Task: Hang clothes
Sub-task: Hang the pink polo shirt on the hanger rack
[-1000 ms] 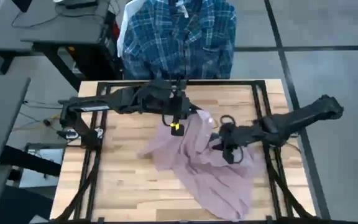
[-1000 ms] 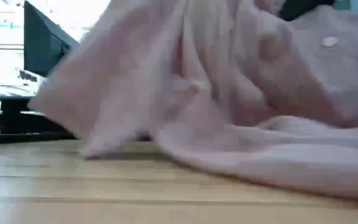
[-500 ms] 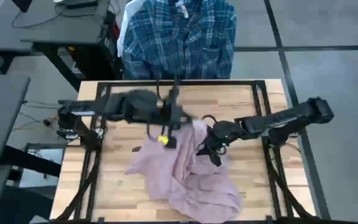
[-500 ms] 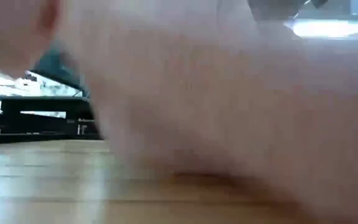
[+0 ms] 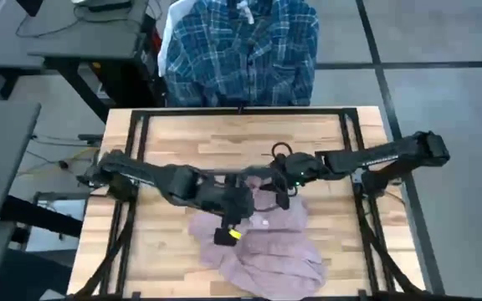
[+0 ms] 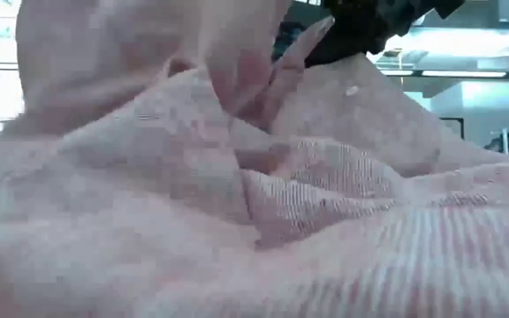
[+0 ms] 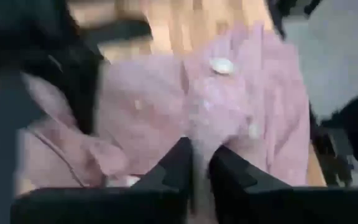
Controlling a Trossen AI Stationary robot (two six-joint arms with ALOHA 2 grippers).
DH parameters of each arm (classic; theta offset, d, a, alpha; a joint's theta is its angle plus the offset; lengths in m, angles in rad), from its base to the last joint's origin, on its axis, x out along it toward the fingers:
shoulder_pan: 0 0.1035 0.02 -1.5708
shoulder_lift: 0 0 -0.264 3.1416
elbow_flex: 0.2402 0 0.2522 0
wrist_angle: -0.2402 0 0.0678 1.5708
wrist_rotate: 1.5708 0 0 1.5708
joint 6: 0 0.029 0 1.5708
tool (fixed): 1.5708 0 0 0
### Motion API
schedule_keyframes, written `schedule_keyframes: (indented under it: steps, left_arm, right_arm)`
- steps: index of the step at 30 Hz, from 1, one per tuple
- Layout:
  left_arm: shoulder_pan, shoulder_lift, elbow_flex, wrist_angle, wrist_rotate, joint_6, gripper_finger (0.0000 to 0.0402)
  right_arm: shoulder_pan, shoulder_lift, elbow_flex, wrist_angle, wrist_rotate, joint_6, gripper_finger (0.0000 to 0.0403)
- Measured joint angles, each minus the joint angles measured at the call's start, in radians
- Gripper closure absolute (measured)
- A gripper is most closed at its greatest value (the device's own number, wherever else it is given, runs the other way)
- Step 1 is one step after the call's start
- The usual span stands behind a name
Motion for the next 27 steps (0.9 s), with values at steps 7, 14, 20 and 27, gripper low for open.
schedule_keyframes:
  steps: [7, 14, 20, 27]
  left_arm:
    - [-0.006, -0.018, 0.002, -0.221, 0.001, -0.068, 0.0366]
    - [-0.026, -0.022, 0.001, -0.423, -0.055, -0.151, 0.0399]
    - [-0.064, -0.105, -0.034, -0.416, -0.127, -0.295, 0.0401]
    - [-0.049, -0.204, -0.241, -0.356, -0.178, -0.429, 0.0401]
  right_arm:
    - [0.02, -0.028, 0.0, -0.083, 0.002, 0.023, 0.0382]
    - [0.066, -0.206, 0.002, -0.261, 0.015, 0.05, 0.0382]
    - [0.147, -0.346, 0.001, -0.506, 0.12, 0.072, 0.0382]
    - [0.21, -0.389, 0.002, -0.573, 0.109, 0.069, 0.0382]
